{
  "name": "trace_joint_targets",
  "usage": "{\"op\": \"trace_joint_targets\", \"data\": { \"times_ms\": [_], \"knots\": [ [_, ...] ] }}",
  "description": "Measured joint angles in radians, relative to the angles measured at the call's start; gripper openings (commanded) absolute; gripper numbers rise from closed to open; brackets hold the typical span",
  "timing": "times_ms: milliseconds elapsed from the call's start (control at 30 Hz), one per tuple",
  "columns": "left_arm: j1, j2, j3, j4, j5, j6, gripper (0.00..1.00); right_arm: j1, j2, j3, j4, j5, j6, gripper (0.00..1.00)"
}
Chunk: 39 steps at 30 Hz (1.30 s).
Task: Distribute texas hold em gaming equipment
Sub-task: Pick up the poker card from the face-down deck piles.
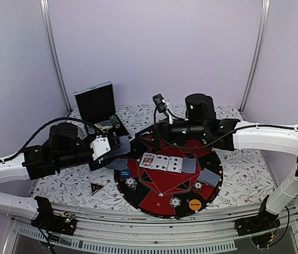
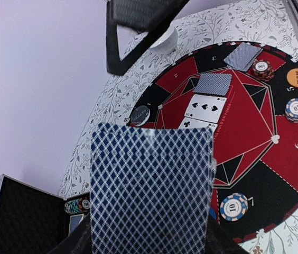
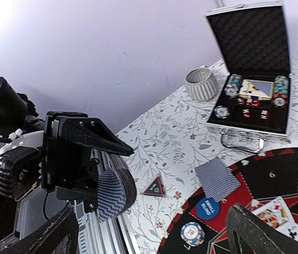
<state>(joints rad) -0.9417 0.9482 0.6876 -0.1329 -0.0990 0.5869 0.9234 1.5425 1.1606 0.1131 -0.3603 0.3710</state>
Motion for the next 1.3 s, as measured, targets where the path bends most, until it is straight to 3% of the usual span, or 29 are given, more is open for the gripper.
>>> {"op": "trace_joint_targets", "data": {
  "times_ms": [200, 500, 867, 1300],
  "knots": [
    [0.000, 0.000, 0.000, 0.000, 0.001, 0.005, 0.54, 0.048, 0.198, 0.168, -0.010, -0.096, -0.015, 0.99],
    [0.000, 0.000, 0.000, 0.000, 0.001, 0.007, 0.54, 0.078, 0.323, 0.294, -0.093, -0.096, -0.029, 0.99],
    [0.000, 0.005, -0.001, -0.015, -0.003, 0.009, 0.54, 0.085, 0.335, 0.353, -0.259, 0.062, -0.039, 0.99],
    [0.000, 0.008, -0.009, -0.015, -0.006, 0.009, 0.54, 0.081, 0.271, 0.354, -0.392, 0.142, -0.079, 0.99]
  ]
}}
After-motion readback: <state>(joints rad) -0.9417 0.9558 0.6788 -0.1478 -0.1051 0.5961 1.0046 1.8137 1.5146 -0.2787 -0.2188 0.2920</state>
